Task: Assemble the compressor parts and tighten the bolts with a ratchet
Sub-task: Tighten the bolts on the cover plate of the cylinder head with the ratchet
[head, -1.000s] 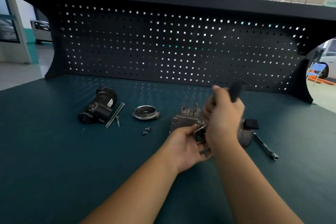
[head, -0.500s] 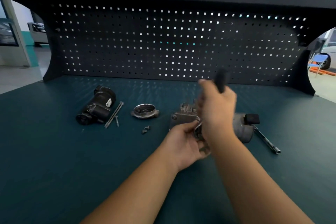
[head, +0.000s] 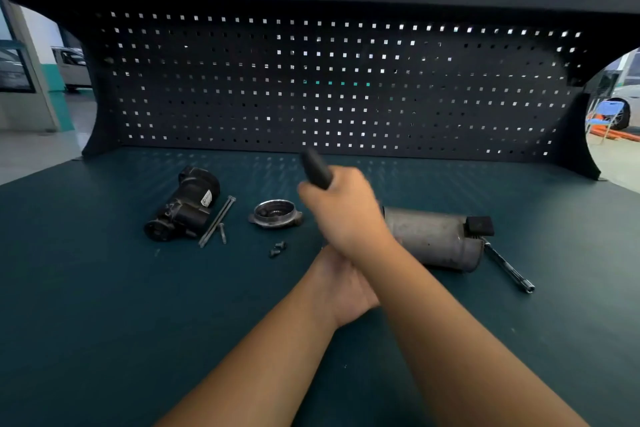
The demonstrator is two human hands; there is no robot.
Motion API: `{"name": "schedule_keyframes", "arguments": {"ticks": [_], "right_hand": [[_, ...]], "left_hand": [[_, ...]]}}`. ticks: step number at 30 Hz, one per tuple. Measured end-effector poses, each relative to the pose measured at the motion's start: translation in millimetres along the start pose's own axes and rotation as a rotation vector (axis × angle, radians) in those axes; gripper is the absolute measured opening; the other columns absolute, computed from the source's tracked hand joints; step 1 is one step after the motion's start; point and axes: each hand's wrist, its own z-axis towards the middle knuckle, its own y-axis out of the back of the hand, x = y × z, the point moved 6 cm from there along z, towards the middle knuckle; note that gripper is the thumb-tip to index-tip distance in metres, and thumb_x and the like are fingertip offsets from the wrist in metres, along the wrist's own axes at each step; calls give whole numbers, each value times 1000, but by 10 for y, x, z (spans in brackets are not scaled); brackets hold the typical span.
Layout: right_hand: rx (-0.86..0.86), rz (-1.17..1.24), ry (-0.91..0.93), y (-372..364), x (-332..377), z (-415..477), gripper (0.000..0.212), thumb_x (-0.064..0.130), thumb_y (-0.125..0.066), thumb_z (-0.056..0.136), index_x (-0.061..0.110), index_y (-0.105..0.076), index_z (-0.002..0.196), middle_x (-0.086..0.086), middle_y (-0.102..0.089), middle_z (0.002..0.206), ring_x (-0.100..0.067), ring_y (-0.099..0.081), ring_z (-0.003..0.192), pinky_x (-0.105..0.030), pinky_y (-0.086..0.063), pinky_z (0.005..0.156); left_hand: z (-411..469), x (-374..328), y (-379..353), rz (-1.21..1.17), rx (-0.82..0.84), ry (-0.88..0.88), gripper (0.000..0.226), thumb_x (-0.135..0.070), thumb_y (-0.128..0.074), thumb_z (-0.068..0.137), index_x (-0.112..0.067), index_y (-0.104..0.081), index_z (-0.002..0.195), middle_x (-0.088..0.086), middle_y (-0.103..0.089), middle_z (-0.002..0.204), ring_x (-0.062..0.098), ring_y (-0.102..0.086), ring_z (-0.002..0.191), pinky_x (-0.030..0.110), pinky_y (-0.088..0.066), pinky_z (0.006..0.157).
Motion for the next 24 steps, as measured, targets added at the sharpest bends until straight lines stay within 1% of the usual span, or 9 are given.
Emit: {"name": "schedule_keyframes", "arguments": {"ticks": [3,5,7,10,13,15,18,21,24], "right_hand": [[125,-147,13,-158,-1,-14,33,23,-57,78,22,-36,53,8,-37,42,-9,-34,37,-24,-26,42],[65,-43,12,-75,18,-15,35,23,-59,79,21,-38,52,9,-37,37,-5,-30,34,-21,-26,38],[-92,191,-9,113,-8,-19,39,20,-61,81,21,-36,50,12,-33,33,-3,-26,32,-16,-24,34],[-325,629,-87,404,-175,-73,41,17,-60,79,24,-33,49,12,-29,40,-8,-24,38,-18,-22,38],[-595,1025,-187,606,-414,-201,35,12,-54,82,20,-30,57,9,-27,40,-8,-21,34,-14,-20,38],[-726,1170,-210,667,-519,-290,33,10,-51,83,18,-29,60,8,-26,40,-10,-19,34,-13,-19,38],[-656,1063,-153,630,-472,-276,35,10,-51,83,18,-30,57,9,-27,40,-9,-21,34,-15,-20,38],[-389,707,-89,454,-248,-127,37,10,-54,80,22,-32,53,10,-29,41,-8,-24,38,-16,-22,38],[-166,271,-53,241,-65,2,36,12,-55,78,20,-33,50,12,-29,34,-4,-23,33,-14,-19,33]], "left_hand": [[-11,-4,30,-115,-33,2,25,-24,-48,93,-12,-59,73,6,-60,80,24,-66,66,28,-53,60],[-5,-4,23,-85,-15,-4,33,-21,-46,93,-11,-62,66,6,-61,74,22,-64,65,27,-52,59],[6,4,-4,-23,10,10,39,-15,-39,92,-13,-60,60,4,-57,66,17,-59,59,25,-48,59],[-29,32,-27,26,0,54,30,-13,-37,88,-12,-54,64,2,-57,56,17,-60,52,30,-41,63],[-56,41,-60,19,1,69,27,-25,-40,93,-12,-59,78,4,-64,66,19,-62,69,34,-42,74],[-65,43,-75,17,-13,77,24,-27,-41,93,-11,-59,88,5,-63,80,20,-58,83,36,-41,84],[-67,39,-63,25,-5,88,23,-25,-40,94,-12,-59,90,4,-64,76,20,-60,79,35,-41,82],[-59,34,-37,49,-4,74,25,-17,-35,93,-11,-56,80,3,-62,63,18,-62,58,33,-42,71],[-13,11,9,79,-33,21,31,-11,-32,93,-13,-54,71,3,-57,60,16,-59,51,29,-41,62]]}}
